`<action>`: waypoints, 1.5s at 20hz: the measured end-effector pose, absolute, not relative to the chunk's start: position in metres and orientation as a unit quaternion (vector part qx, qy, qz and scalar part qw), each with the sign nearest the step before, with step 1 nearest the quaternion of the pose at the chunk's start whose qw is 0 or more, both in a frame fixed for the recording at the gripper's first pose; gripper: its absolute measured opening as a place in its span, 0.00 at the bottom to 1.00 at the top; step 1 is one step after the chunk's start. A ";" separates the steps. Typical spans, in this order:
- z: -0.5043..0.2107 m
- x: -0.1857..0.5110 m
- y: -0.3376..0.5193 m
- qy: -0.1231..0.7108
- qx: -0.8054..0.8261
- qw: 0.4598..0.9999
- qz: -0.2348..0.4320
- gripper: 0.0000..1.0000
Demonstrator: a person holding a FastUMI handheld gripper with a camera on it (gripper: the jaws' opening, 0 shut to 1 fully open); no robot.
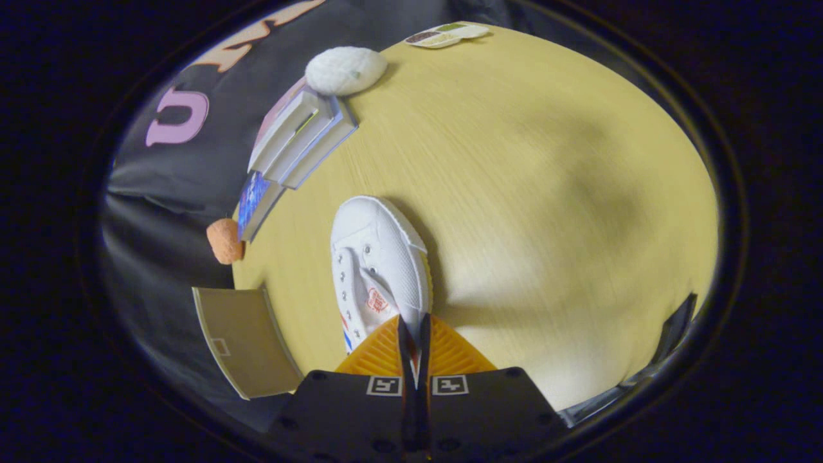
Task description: Open the storage box then place both shoes into the box .Put the left shoe in first, then the right shoe, with the right side of both shoes facing outward in a uniform manner.
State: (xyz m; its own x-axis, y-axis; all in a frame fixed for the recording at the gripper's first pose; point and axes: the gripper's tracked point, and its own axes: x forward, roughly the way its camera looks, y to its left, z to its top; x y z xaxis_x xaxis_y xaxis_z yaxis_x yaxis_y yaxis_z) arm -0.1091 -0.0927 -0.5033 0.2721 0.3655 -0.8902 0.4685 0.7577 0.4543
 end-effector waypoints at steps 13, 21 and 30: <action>-0.415 -0.088 0.016 0.564 0.433 0.701 0.051 0.03; -0.315 -0.067 0.179 0.542 0.438 0.694 0.181 0.02; -0.341 -0.096 0.298 0.581 0.343 0.713 0.193 0.02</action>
State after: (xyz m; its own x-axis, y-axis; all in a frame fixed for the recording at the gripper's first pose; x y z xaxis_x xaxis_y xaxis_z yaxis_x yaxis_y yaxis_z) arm -0.0956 0.2979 -0.3414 0.2509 0.6729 -0.6959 0.1241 0.6906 0.7125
